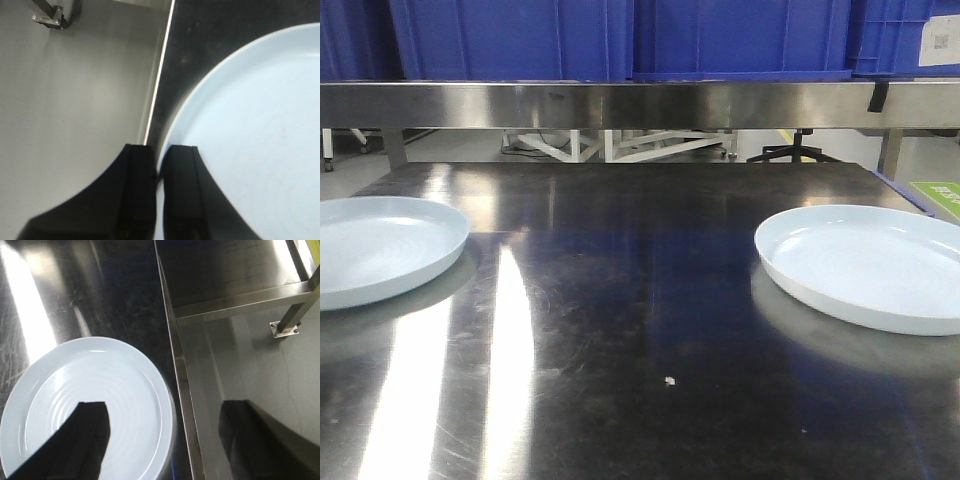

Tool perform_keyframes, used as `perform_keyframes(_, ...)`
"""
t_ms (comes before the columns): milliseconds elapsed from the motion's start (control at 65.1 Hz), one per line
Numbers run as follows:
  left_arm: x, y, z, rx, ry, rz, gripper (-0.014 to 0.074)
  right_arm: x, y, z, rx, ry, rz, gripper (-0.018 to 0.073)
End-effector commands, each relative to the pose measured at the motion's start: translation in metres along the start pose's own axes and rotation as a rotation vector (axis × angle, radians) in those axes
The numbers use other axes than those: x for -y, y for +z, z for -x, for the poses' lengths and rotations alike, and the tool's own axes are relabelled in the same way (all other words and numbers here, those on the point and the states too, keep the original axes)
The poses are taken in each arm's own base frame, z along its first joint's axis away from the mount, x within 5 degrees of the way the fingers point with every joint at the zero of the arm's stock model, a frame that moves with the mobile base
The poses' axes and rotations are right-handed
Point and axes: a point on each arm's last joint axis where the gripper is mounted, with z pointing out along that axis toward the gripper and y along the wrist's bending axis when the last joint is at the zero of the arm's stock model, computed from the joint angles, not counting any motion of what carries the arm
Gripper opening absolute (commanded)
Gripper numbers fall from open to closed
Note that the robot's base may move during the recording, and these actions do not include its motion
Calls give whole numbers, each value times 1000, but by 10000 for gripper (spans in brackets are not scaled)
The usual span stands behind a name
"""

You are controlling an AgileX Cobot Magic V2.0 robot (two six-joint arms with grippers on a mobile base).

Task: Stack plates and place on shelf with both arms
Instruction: 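Slide the plate with the left gripper to the table centre, release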

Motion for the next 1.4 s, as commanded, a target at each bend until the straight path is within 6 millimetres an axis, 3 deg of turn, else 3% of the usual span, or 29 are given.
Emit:
perform_keyframes(0,4,-43,25,159,-35,-38,100,-4,-11,16,118,-12,29,571)
perform_keyframes(246,34,-107,44,325,21,-125,100,-4,-11,16,118,-12,29,571)
perform_keyframes(400,69,-119,41,351,70,-223,100,-4,-11,16,115,-12,28,571)
perform_keyframes(523,109,-121,35,385,134,-329,100,-4,-11,15,106,-12,26,571)
perform_keyframes(707,158,-102,23,360,210,-418,100,-4,-11,15,103,-12,25,571)
perform_keyframes(876,187,-67,20,304,219,-447,100,-4,-11,15,102,-11,26,571)
perform_keyframes(1383,198,-11,12,187,235,-397,100,-4,-11,15,102,-11,26,571)
